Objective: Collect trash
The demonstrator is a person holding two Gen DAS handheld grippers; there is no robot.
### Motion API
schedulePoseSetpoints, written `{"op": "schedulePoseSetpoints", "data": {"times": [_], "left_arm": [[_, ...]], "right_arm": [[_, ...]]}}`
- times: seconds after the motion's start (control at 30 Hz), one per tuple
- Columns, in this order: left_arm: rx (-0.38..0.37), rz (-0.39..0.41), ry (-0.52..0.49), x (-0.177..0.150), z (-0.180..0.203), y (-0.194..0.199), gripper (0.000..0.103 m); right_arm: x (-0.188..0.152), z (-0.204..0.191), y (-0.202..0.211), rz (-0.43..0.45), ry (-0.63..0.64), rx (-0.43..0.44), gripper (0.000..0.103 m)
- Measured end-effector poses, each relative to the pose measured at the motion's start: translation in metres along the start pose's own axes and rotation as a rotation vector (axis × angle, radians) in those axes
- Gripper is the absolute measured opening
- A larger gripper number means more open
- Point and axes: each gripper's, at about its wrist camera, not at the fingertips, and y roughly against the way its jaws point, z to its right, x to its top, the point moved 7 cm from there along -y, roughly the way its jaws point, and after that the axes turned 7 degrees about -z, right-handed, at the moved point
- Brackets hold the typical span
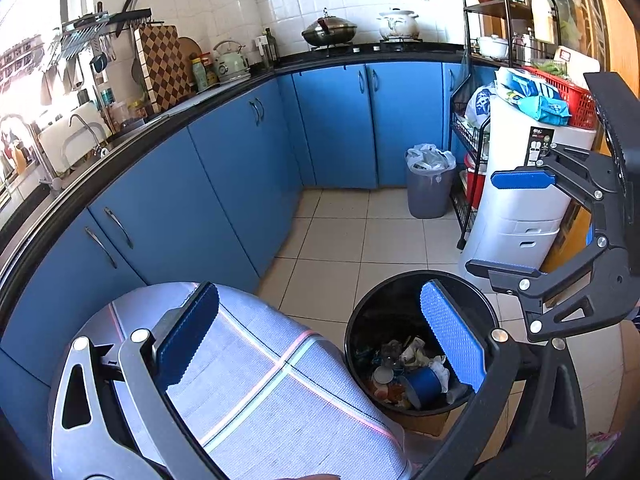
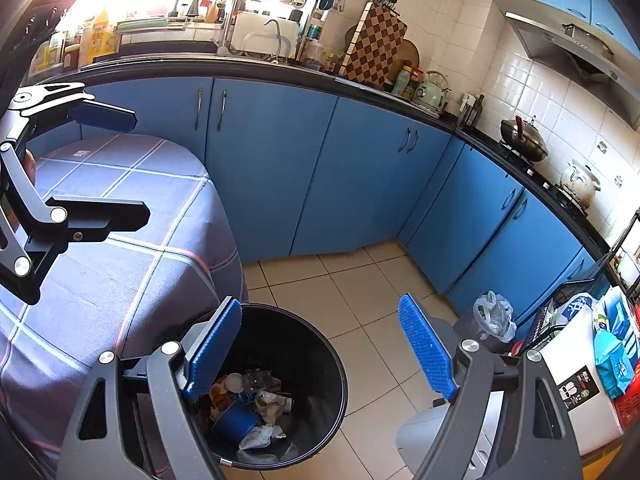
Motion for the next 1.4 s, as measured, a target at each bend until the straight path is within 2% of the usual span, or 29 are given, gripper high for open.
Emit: {"op": "schedulePoseSetpoints", "data": {"times": [1.4], "left_arm": [[0.008,0.006,-0.018,0.0004,0.0034,0.0043,0.1]], "right_arm": [[-0.0003,0.0024,0.0013,-0.003,0.017,-0.001,0.079]]}}
